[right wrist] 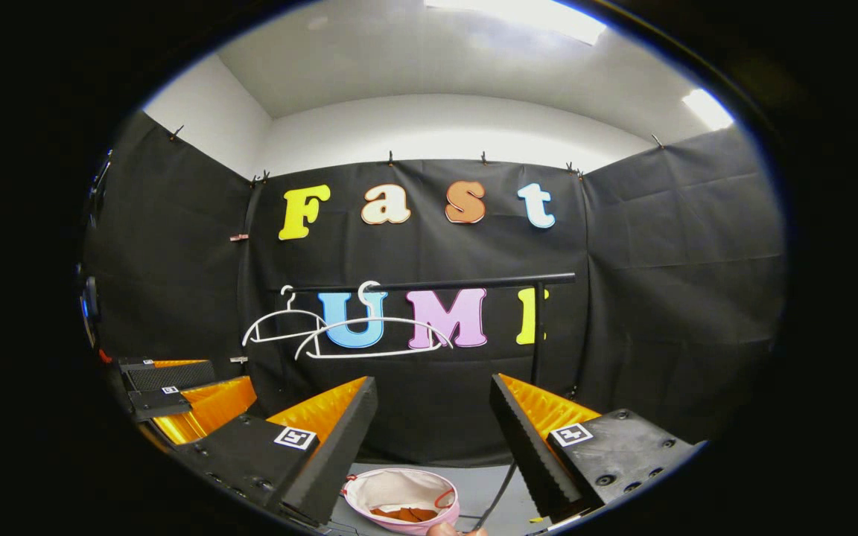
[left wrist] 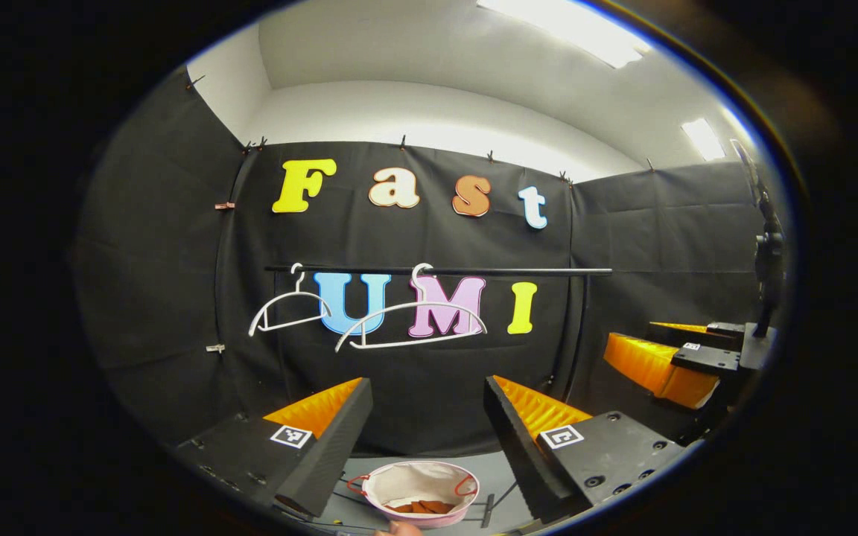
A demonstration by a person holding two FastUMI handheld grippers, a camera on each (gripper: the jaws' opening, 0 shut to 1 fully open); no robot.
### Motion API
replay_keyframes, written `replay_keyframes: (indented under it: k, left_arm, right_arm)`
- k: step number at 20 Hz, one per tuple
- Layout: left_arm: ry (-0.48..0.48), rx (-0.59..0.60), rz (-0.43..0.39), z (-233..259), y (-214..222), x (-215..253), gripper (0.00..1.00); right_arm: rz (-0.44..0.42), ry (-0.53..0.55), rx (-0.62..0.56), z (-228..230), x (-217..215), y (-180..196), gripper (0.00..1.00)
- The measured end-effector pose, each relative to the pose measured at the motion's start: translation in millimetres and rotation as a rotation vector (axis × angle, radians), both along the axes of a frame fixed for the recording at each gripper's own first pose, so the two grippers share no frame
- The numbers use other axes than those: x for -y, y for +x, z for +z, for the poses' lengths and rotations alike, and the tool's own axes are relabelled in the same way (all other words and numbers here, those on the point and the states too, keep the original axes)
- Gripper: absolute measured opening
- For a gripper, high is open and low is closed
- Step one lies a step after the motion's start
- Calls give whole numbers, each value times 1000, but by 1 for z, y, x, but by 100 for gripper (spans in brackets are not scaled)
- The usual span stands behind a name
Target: Grasp the clothes on the hanger with both hands and then place them into the laundry hamper below.
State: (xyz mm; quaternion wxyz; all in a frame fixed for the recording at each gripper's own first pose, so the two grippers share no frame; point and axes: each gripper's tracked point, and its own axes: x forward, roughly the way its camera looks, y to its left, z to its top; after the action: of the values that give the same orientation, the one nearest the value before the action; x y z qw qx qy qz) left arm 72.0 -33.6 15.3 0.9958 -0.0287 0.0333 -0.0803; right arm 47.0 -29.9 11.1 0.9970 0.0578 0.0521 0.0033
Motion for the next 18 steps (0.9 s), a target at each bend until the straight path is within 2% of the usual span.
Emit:
replay_keyframes:
  k: [2,5,6,7,8,9,10,14,18]
  left_arm:
    - [-9,2,-7,2,0,2,95]
    - [-17,0,-18,3,1,5,92]
    - [-20,1,-20,4,1,6,95]
    - [-24,2,-22,5,1,7,92]
    - [-27,1,-24,4,2,7,95]
    - [-31,0,-26,5,2,8,95]
    - [-33,3,-27,6,3,8,95]
    - [-29,18,-17,9,4,5,95]
    - [-24,22,-8,10,5,1,95]
  right_arm:
    - [-8,1,-4,-2,3,-1,100]
    - [-17,1,-10,-2,5,0,98]
    - [-19,-2,-13,-4,6,0,94]
    - [-18,-1,-13,-5,6,0,94]
    - [-18,-3,-14,-4,6,1,98]
    - [-17,-4,-12,-4,6,1,95]
    - [-17,-7,-9,-3,5,0,100]
    - [-14,-13,9,3,2,2,98]
    - [-7,-13,12,2,-2,4,100]
